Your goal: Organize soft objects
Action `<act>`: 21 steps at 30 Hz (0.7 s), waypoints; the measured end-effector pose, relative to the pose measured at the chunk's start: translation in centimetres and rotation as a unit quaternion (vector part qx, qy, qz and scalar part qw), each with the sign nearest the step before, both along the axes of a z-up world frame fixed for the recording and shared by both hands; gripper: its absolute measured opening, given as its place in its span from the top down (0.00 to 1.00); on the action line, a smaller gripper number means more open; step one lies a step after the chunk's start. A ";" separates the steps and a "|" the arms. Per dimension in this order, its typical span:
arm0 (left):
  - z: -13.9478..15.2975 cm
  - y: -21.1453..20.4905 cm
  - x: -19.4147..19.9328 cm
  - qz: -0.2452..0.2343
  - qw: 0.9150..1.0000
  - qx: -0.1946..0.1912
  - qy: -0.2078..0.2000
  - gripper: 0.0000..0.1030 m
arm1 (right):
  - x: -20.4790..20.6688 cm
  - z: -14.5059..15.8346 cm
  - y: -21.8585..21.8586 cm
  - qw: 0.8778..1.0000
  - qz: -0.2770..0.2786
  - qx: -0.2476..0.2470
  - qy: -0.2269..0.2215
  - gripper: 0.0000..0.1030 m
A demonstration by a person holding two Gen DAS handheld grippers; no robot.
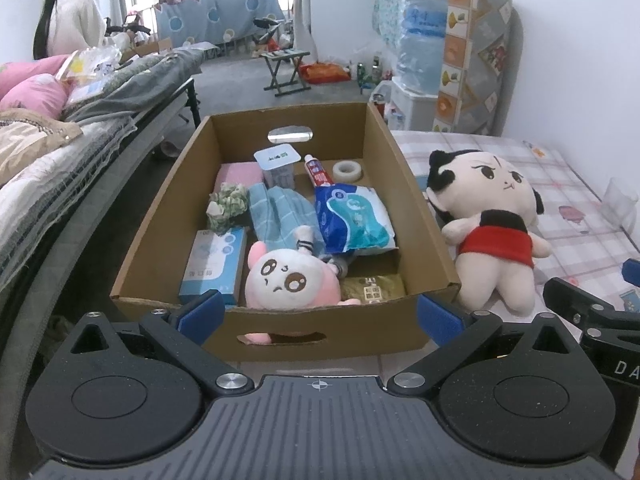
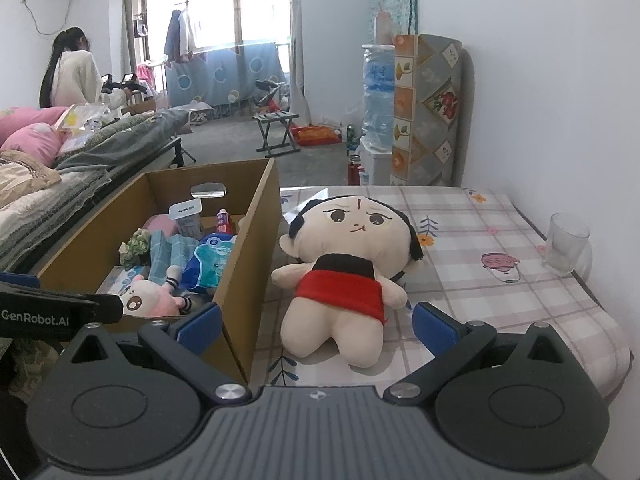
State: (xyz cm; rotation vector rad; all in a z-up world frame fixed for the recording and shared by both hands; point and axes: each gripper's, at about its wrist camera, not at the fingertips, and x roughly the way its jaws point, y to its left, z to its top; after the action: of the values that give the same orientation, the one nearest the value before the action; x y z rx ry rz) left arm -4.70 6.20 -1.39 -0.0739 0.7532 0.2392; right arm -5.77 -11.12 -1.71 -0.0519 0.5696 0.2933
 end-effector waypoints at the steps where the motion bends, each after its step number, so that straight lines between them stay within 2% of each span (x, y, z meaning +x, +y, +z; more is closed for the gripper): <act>1: 0.0 0.0 0.0 0.000 1.000 -0.001 0.000 0.00 | 0.0 0.0 0.0 1.000 -0.001 0.000 0.001 0.38; 21: 0.0 -0.4 0.1 -0.002 1.000 -0.001 0.001 0.00 | 0.1 0.0 -0.1 1.000 -0.001 0.001 0.003 0.37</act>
State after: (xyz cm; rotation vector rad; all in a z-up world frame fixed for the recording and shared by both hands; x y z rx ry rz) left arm -4.64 5.77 -1.38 -0.0740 0.7558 0.2338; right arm -5.70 -11.21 -1.73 -0.0492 0.5751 0.2917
